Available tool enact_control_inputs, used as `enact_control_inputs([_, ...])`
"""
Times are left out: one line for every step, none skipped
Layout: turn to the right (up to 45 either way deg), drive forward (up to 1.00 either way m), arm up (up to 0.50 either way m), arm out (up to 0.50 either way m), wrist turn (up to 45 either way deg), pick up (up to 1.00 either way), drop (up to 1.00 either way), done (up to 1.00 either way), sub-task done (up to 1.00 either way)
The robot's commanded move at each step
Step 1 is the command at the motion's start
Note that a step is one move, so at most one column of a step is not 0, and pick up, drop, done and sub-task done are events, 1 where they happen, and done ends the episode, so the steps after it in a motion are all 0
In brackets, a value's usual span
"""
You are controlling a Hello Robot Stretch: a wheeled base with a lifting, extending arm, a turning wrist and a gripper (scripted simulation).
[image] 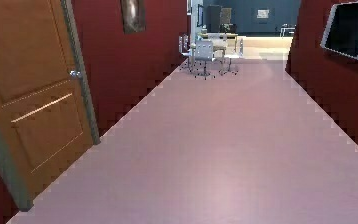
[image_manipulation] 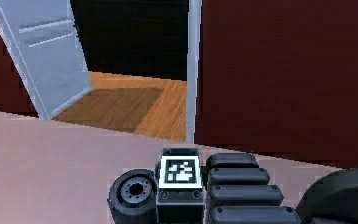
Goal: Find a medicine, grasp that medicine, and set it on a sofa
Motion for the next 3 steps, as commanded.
enact_control_inputs([-45.0,0.00,0.00,0.00,0.0,0.00,0.00,0.00,0.00])
enact_control_inputs([-45.0,0.00,0.00,0.00,0.0,0.00,0.00,0.00,0.00])
enact_control_inputs([-18.0,0.00,0.00,0.00,0.0,0.00,0.00,0.00,0.00])
